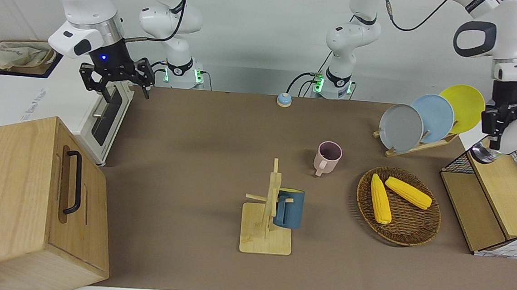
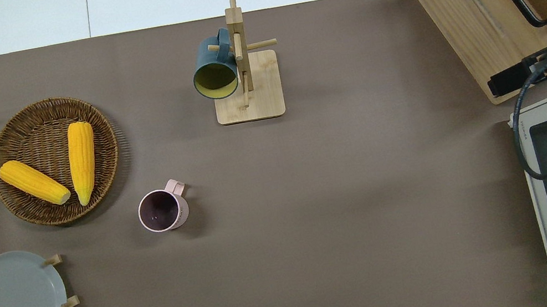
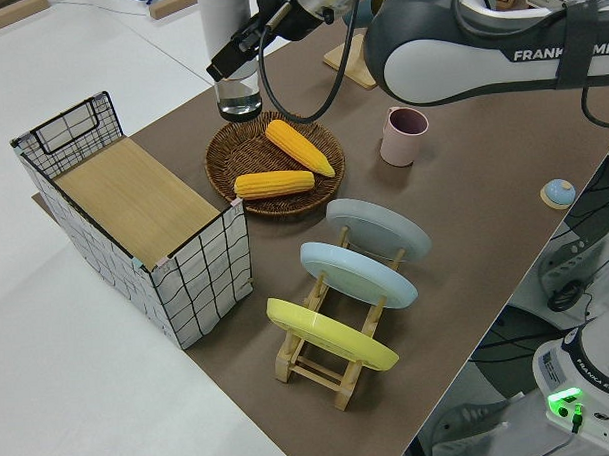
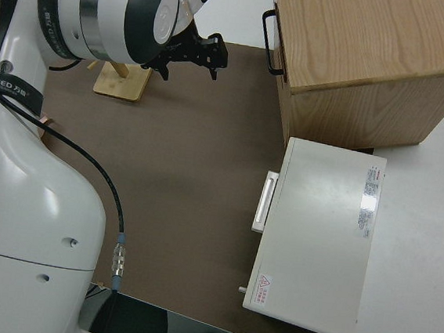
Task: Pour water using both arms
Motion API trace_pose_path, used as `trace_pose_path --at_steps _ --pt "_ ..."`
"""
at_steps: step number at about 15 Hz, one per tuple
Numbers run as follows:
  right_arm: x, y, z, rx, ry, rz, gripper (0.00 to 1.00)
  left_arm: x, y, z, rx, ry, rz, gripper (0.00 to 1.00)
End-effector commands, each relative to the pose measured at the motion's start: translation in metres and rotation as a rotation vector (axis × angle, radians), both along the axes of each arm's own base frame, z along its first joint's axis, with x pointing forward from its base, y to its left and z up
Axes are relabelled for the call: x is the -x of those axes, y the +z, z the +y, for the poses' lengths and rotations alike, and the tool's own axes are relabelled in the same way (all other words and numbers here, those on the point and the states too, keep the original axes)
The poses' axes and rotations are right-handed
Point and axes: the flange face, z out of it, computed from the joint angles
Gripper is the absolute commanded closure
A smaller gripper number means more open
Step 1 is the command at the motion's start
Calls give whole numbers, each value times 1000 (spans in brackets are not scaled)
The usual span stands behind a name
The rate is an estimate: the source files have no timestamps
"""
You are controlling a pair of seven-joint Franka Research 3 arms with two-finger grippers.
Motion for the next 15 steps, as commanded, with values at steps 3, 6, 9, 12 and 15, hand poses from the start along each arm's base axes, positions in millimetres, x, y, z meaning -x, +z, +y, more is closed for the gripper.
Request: trace_pose_path --at_steps 3,6,9,12,15 --pt "3 3 -1 -3 -14 9 15 -9 15 71 -14 -102 -22 1000" --pt "3 3 -1 -3 -13 9 15 -11 5 103 -18 -138 -3 1000" --pt "3 3 -1 -3 -14 9 15 -12 -9 127 -16 -163 -15 1000" --pt "3 3 -1 -3 -14 9 15 -16 -35 152 4 -189 -26 1000" --pt "3 3 -1 -3 -14 9 15 -19 -64 171 11 -232 -45 1000"
